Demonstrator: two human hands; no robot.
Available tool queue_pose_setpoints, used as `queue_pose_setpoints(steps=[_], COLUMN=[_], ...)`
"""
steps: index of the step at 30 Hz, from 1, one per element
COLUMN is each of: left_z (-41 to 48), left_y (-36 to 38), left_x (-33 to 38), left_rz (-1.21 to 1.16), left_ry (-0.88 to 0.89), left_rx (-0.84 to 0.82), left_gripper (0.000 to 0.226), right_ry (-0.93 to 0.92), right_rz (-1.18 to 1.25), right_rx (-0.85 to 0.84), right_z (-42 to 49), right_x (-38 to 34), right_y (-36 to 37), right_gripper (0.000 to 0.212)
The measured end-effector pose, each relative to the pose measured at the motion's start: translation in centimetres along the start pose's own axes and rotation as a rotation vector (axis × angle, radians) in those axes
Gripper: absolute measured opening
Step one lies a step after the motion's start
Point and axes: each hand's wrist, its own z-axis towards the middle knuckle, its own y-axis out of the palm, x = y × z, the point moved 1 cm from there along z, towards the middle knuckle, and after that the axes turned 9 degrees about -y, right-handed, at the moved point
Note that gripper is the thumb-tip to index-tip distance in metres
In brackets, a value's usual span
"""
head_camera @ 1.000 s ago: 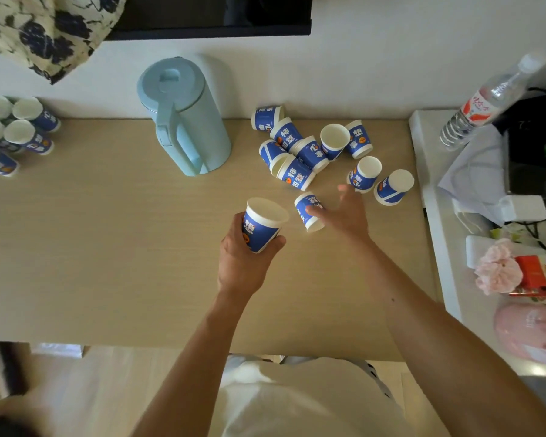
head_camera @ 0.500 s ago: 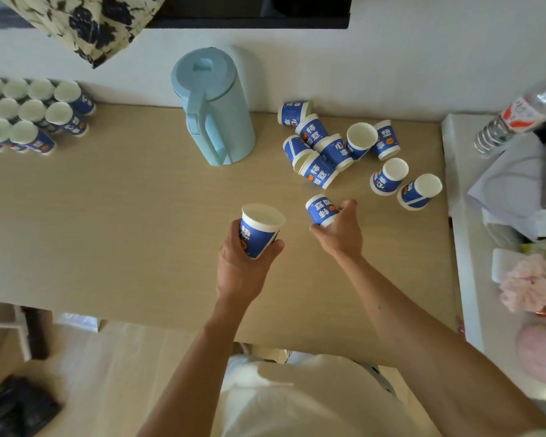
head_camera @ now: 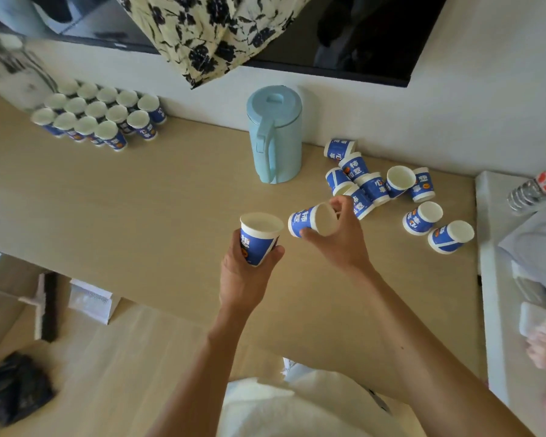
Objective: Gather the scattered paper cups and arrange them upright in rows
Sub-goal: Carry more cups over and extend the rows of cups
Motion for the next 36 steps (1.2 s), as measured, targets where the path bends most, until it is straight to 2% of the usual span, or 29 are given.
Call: queue_pose_setpoints(steps=[5,9,13,16,20,27,32,36], left_z=[0.2,-0.2,-1.3,-2.0,-2.4,-2.0,0.3,4.1], left_y=[-5.5,-10.6,-16.2,-19.6,-24.9,-31.6,-34.9,-38.2], left_x=[-0.1,-0.8,-1.8,-2.6,-4.5,-6.3,-6.2,-6.5], left_rz=[-0.111,-0.208,-0.275,-0.330,-0.376,-0.297,-0.322,-0.190], left_ry=[0.043,0.075,0.118,0.148,0.196,0.217,0.200,0.209], left_rx=[0.004,-0.048,-0.090,-0.109,-0.118,-0.078,-0.061,0.006], left_gripper=[0.025,0.026,0.023,0.029,0.045,0.053,0.049,0.040], right_ry=[-0.084,-0.099,-0.050,-0.002,0.003,-0.039,-0.047,-0.044], right_rz=[0.141,0.372,0.542,0.647,0.697,0.729,0.720,0.704], right_rx=[-0.183,-0.283,-0.294,-0.284,-0.264,-0.269,-0.285,-0.289], right_z=[-0.4,-2.1,-4.9,-7.1,-9.4,-10.4,-8.2,-5.5], right_x=[-6.1,-11.5,-16.2,-18.8,-21.6,-24.9,-26.9,-27.7], right_y=[2.0,4.7,8.6,11.7,16.4,22.8,26.5,30.1], right_gripper=[0.068,0.080,0.093,0.089,0.081,0.063,0.064,0.063])
